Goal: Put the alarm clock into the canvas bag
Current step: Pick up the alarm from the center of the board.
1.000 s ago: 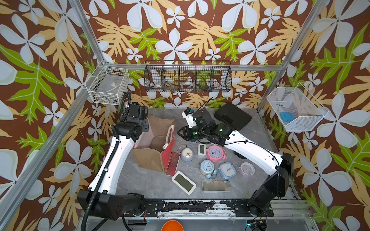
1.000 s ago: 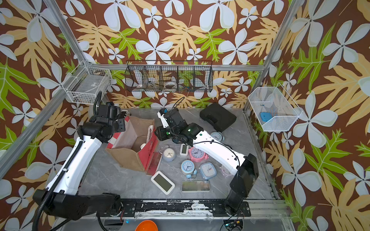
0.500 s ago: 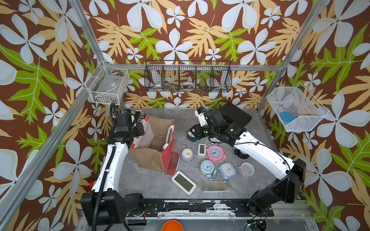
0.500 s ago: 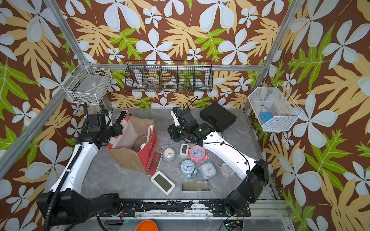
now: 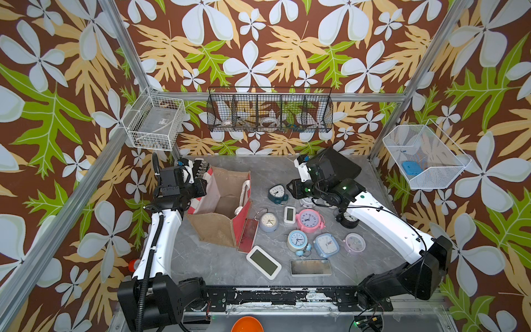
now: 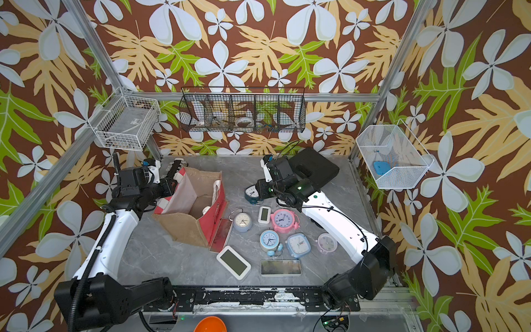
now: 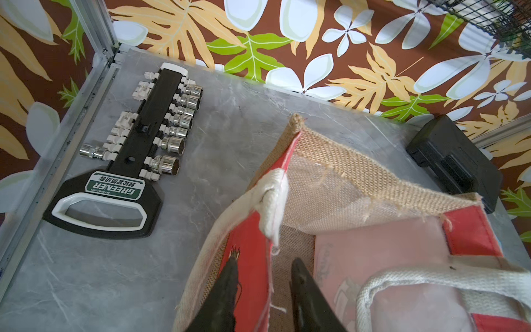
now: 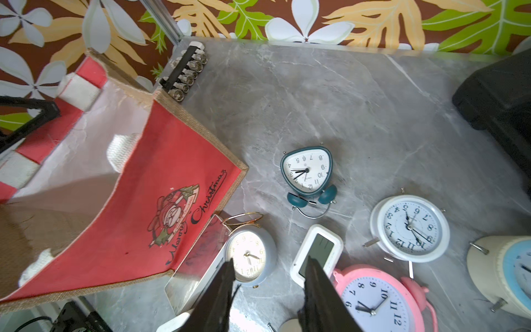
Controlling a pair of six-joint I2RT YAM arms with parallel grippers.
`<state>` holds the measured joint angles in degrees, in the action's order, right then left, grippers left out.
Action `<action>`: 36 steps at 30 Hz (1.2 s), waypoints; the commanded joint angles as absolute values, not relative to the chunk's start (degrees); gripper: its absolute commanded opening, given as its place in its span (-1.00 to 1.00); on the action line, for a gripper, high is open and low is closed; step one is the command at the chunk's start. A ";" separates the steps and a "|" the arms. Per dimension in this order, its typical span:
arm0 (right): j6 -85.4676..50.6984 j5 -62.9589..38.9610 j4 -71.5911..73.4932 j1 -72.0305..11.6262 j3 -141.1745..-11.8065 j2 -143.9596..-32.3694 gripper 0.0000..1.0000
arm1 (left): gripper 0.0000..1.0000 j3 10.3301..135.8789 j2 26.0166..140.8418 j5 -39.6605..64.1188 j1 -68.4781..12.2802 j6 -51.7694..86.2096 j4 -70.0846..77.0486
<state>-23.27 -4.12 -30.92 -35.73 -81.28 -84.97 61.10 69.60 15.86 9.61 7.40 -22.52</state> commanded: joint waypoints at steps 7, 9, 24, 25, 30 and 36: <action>-21.18 -3.21 -30.40 -42.41 -74.11 -83.46 -0.17 | -0.79 60.93 70.20 14.06 9.75 6.62 -21.82; -21.42 -2.04 -30.65 -46.38 -72.59 -84.17 -0.15 | -0.88 61.07 70.39 13.89 9.74 6.46 -21.94; -25.93 4.66 -31.94 -72.08 -67.94 -93.84 0.67 | -1.00 61.10 70.65 13.34 9.71 6.33 -22.06; -25.88 4.51 -31.86 -72.69 -68.03 -94.68 0.75 | -1.00 61.08 70.66 13.20 9.75 6.33 -22.18; -25.97 4.93 -32.22 -74.22 -66.78 -97.65 0.99 | -1.00 61.21 70.75 12.92 9.73 6.42 -22.17; -25.68 5.13 -31.70 -74.31 -65.96 -100.29 0.96 | -1.00 61.22 70.66 12.57 9.72 6.26 -22.28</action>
<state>-25.45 4.47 -31.66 -74.30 -65.98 -99.70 61.01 70.63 13.32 9.65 7.14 -22.31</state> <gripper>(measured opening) 0.985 0.054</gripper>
